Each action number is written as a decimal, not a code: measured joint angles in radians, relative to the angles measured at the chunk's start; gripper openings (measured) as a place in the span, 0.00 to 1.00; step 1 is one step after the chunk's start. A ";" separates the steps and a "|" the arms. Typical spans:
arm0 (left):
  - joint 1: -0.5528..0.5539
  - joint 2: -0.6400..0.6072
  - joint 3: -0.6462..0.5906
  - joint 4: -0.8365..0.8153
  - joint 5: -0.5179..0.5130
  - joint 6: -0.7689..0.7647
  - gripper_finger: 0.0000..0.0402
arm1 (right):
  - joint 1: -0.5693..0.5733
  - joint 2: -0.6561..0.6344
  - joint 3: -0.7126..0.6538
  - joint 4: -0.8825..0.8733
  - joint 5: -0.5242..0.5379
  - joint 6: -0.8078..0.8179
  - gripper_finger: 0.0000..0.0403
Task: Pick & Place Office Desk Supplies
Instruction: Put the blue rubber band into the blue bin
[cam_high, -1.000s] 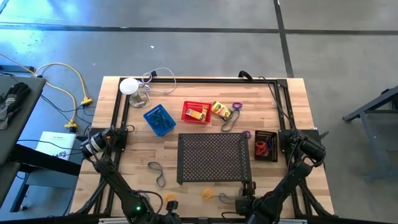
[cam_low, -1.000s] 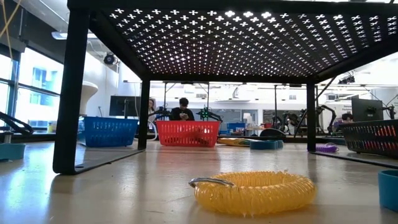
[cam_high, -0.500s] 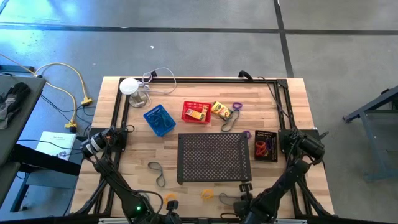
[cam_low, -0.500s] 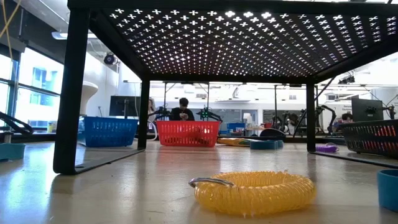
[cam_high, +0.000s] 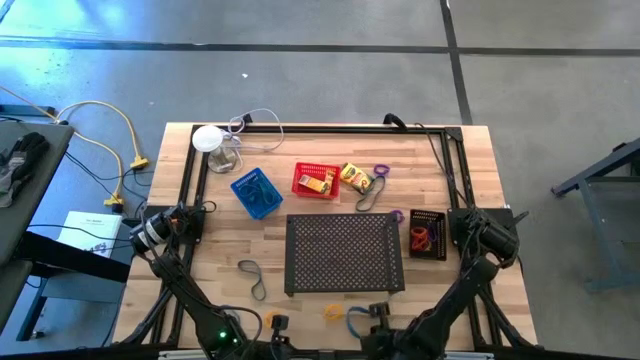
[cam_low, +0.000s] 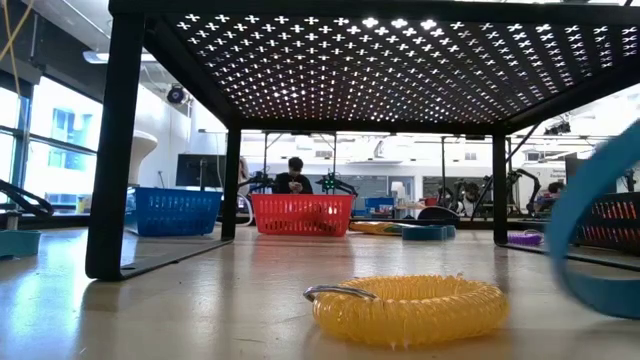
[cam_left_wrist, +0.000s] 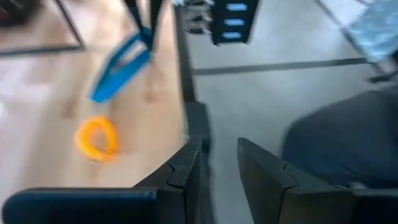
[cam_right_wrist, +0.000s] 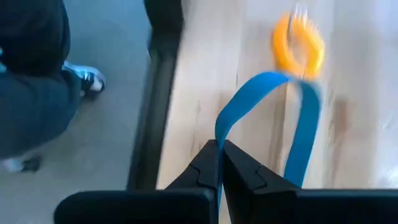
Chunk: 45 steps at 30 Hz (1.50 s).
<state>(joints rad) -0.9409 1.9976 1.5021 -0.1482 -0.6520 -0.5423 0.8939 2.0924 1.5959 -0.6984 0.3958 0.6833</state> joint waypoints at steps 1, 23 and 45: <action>0.000 0.000 0.000 0.000 -0.031 0.018 0.24 | 0.000 0.000 0.020 0.007 0.016 -0.021 0.01; 0.039 0.124 0.000 0.440 -0.177 0.352 0.52 | -0.069 -0.003 0.082 0.394 -0.041 -0.374 0.01; 0.067 0.129 0.000 0.456 -0.139 0.525 0.42 | -0.055 -0.005 0.082 0.472 -0.028 -0.465 0.01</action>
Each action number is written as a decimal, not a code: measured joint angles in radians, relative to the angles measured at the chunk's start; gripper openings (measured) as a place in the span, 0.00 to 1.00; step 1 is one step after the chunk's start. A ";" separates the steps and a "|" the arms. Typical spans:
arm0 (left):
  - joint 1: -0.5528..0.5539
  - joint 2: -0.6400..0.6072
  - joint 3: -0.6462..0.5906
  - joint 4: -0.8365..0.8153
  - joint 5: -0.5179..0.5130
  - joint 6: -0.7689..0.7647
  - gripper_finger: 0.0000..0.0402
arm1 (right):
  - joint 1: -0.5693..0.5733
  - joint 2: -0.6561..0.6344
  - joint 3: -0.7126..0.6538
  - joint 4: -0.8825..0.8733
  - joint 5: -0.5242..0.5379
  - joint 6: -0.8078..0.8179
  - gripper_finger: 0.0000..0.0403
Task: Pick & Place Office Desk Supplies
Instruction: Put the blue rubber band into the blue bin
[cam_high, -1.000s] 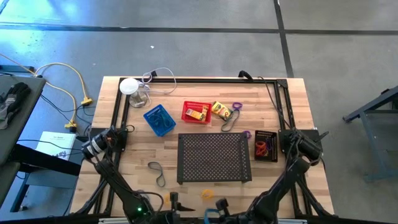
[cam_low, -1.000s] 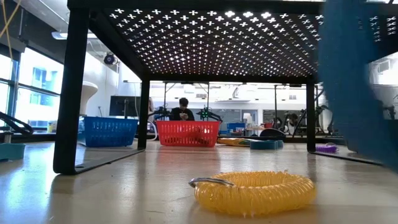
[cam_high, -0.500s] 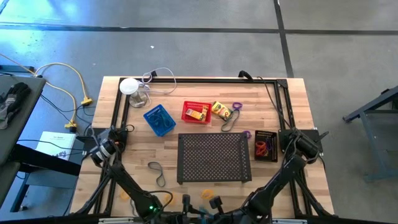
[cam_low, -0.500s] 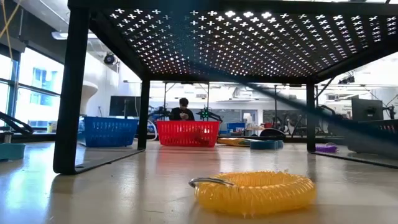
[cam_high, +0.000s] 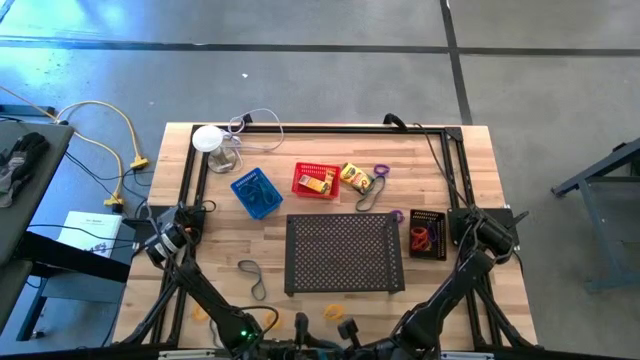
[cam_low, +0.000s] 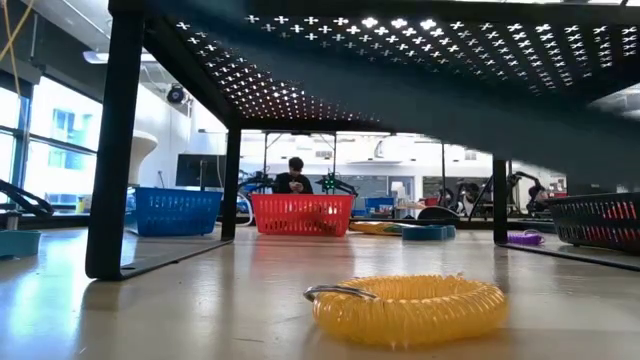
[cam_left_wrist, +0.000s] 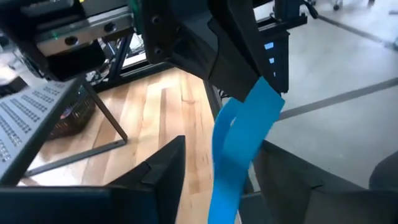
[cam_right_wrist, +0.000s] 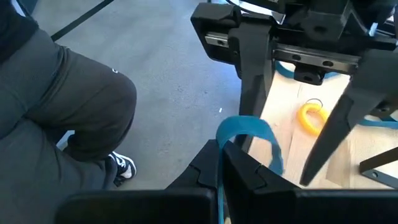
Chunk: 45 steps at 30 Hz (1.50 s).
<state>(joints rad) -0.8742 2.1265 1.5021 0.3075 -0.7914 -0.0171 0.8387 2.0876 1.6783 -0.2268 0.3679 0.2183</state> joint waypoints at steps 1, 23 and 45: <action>0.000 0.000 0.000 0.000 0.000 0.009 0.39 | 0.000 0.000 0.000 0.000 0.000 0.008 0.01; -0.011 -0.001 0.000 0.001 -0.054 -0.198 0.01 | -0.002 -0.001 0.000 0.051 -0.003 0.072 0.31; -0.147 -0.469 0.000 -1.024 -0.081 -1.174 0.00 | -0.001 -0.001 -0.011 0.063 -0.061 0.148 0.70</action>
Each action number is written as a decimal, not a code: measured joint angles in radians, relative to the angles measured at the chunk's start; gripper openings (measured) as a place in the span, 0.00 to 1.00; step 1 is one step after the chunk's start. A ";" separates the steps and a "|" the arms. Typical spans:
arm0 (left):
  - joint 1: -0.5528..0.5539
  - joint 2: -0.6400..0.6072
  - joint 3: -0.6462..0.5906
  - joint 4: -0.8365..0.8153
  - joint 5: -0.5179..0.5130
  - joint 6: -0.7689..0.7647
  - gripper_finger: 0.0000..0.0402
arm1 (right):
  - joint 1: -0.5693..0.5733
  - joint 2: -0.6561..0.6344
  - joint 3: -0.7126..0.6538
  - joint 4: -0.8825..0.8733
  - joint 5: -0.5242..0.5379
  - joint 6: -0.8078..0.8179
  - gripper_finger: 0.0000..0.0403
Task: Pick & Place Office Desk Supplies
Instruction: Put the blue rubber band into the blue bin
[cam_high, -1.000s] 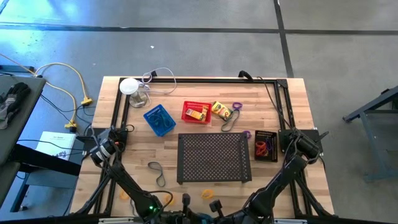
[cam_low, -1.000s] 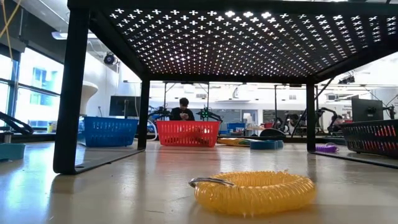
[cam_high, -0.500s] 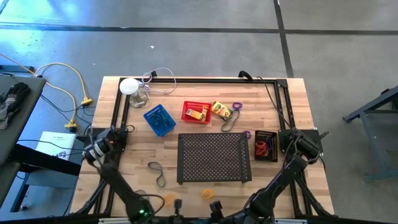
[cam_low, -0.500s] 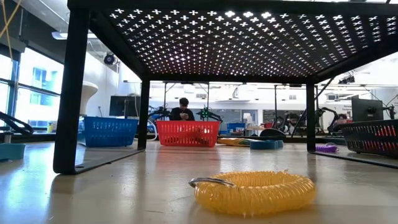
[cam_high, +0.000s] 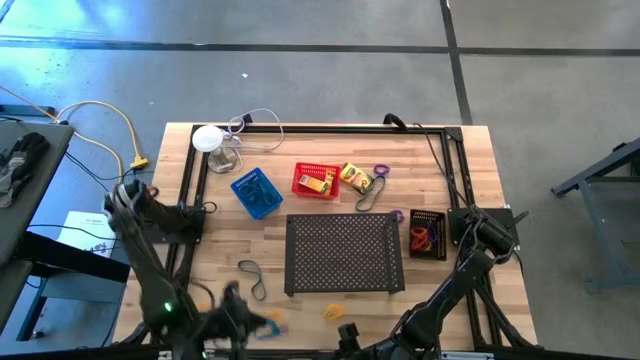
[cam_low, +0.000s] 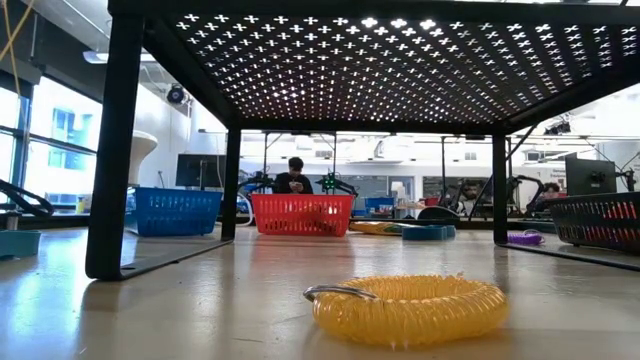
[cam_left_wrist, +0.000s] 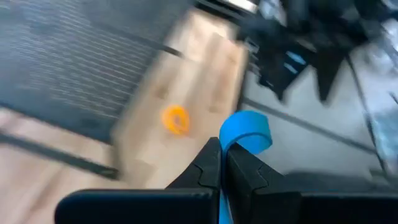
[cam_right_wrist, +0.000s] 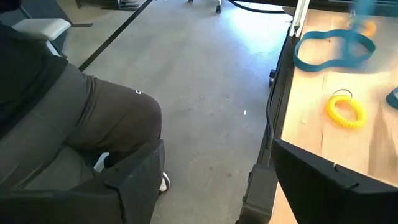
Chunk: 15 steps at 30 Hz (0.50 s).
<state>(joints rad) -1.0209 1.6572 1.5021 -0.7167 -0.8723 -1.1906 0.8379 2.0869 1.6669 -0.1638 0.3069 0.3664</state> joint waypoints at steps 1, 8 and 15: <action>0.007 -0.028 0.000 -0.063 -0.014 -0.041 0.00 | 0.000 0.000 0.000 0.000 0.000 0.000 0.70; 0.124 -0.143 0.000 -0.589 -0.059 -0.363 0.00 | 0.000 0.000 0.000 -0.033 0.001 -0.025 0.70; 0.342 -0.162 -0.017 -0.846 -0.007 -0.438 0.00 | -0.012 0.000 0.000 -0.048 0.007 -0.058 0.70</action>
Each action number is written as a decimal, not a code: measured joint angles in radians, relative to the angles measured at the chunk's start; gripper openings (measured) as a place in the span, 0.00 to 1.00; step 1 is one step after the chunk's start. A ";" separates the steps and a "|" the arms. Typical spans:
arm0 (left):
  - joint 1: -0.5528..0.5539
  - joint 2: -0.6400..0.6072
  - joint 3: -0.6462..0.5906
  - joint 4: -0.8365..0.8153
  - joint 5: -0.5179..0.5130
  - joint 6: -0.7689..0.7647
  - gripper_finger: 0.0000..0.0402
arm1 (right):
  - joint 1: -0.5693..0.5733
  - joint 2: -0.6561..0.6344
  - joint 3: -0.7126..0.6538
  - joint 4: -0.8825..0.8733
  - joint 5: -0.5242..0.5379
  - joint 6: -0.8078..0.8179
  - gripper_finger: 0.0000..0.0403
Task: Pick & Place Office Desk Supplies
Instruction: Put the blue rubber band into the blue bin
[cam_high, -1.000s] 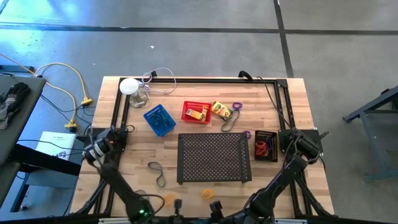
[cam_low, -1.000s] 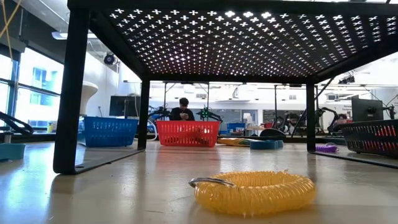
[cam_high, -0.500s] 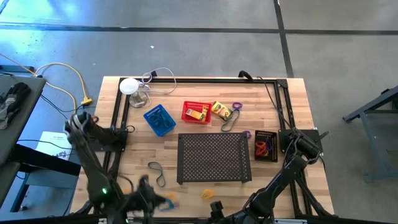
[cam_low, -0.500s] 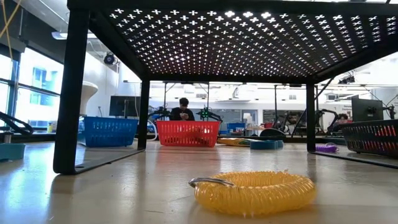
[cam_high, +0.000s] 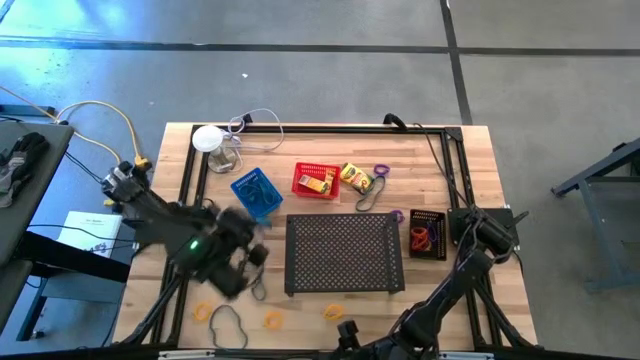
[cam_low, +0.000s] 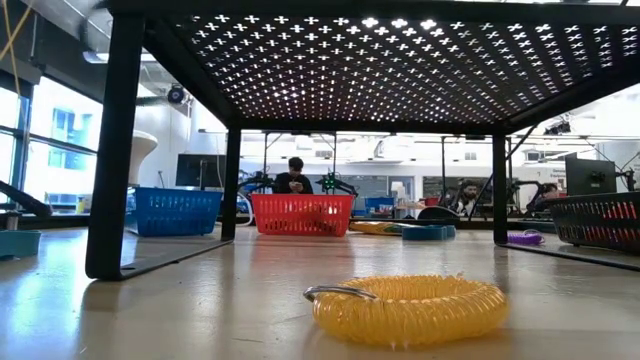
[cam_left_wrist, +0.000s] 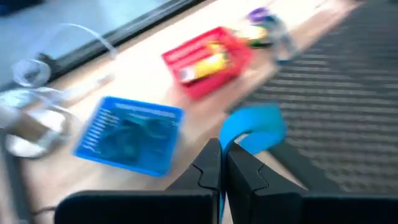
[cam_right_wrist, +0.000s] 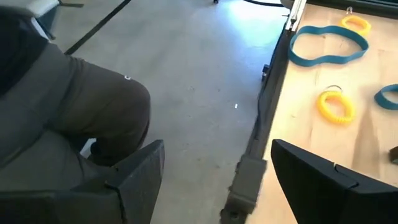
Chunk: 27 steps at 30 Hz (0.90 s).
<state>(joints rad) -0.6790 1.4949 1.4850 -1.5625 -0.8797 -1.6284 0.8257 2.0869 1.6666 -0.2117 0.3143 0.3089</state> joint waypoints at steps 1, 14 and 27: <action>0.039 -0.004 0.000 -0.001 0.028 0.039 0.00 | -0.007 0.000 0.000 0.000 -0.001 -0.008 0.70; 0.529 -0.047 -0.081 -0.008 0.263 0.425 0.00 | -0.093 -0.066 0.000 -0.064 0.006 -0.063 0.70; 0.745 -0.170 -0.490 0.359 0.326 0.603 0.00 | -0.107 -0.066 0.000 -0.078 0.001 -0.121 0.70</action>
<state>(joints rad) 0.0657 1.3247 0.9947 -1.2033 -0.5541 -1.0251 0.7189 2.0212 1.6665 -0.2895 0.3149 0.1880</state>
